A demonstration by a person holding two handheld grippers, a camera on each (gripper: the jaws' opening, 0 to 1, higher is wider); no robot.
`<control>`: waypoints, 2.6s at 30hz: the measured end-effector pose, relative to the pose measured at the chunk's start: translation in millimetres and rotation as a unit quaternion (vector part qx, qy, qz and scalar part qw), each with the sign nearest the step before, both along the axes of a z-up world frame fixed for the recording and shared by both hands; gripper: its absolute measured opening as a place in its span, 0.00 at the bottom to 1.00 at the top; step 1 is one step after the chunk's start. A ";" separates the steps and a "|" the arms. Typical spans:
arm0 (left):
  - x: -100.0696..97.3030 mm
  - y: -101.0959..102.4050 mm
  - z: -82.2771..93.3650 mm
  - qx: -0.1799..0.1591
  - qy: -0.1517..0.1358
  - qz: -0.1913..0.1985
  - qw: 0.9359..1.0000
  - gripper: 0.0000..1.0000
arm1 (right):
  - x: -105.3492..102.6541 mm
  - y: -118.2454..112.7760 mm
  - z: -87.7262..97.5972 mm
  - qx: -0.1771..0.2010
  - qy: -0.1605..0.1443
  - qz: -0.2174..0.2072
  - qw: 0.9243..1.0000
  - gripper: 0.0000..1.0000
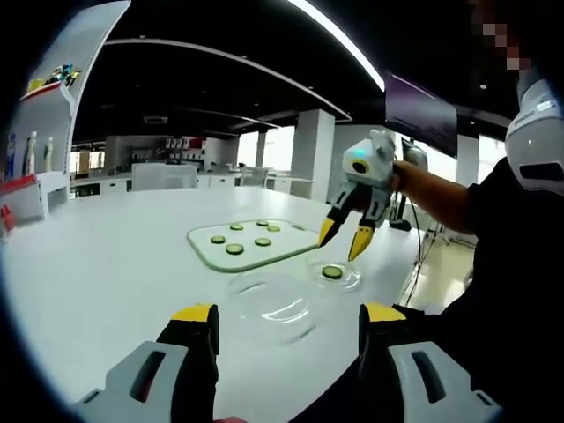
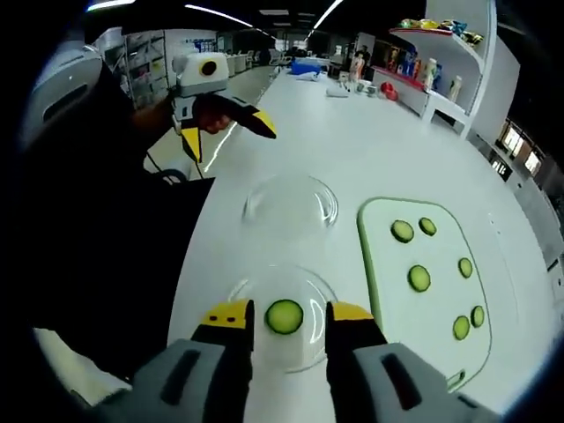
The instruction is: Open the petri dish lid, add cucumber slices into the petri dish, and close the lid
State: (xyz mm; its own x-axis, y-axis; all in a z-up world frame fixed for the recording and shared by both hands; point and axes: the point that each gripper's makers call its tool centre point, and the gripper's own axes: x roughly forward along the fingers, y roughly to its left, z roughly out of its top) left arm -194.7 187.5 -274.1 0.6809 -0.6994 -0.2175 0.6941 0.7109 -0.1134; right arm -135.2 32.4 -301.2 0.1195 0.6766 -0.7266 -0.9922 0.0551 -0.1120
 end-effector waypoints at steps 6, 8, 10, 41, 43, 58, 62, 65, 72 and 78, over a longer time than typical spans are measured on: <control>2.9 1.9 -0.3 0.000 -0.001 0.001 1.000 0.64 | 0.3 1.5 8.1 0.061 -0.017 -0.024 0.998 0.39; 3.6 2.0 -0.7 0.000 0.000 0.001 1.000 0.64 | -1.9 1.5 8.3 0.074 -0.015 -0.030 0.997 0.40; 4.4 2.0 -0.8 -0.002 -0.001 0.001 1.000 0.64 | -4.8 2.5 10.5 0.092 -0.023 -0.037 0.995 0.40; 23.4 11.9 -11.4 0.014 -0.002 -0.016 1.000 0.64 | -2.9 44.6 7.4 0.195 -0.023 -0.066 0.978 0.46; 23.6 8.9 -14.0 0.028 -0.005 -0.029 0.999 0.65 | -1.7 48.7 5.9 0.192 -0.020 -0.062 0.979 0.46; 35.5 -4.6 -33.1 0.068 -0.005 -0.072 0.995 0.68 | 10.5 65.1 -14.5 0.148 -0.011 -0.036 0.988 0.50; 36.3 -6.5 -38.1 0.075 -0.003 -0.083 0.994 0.69 | 9.8 70.0 -21.4 0.132 -0.012 -0.020 0.991 0.52; 36.2 -7.9 -40.6 0.082 -0.003 -0.096 0.992 0.70 | 6.7 73.7 -24.8 0.126 -0.012 -0.003 0.992 0.53; 41.7 -10.7 -46.0 0.094 -0.005 -0.125 0.988 0.72 | 7.5 79.7 -28.8 0.125 -0.006 0.012 0.992 0.54; 43.8 -14.7 -46.3 0.091 -0.014 -0.156 0.983 0.73 | 8.1 83.2 -30.4 0.127 0.000 0.020 0.992 0.54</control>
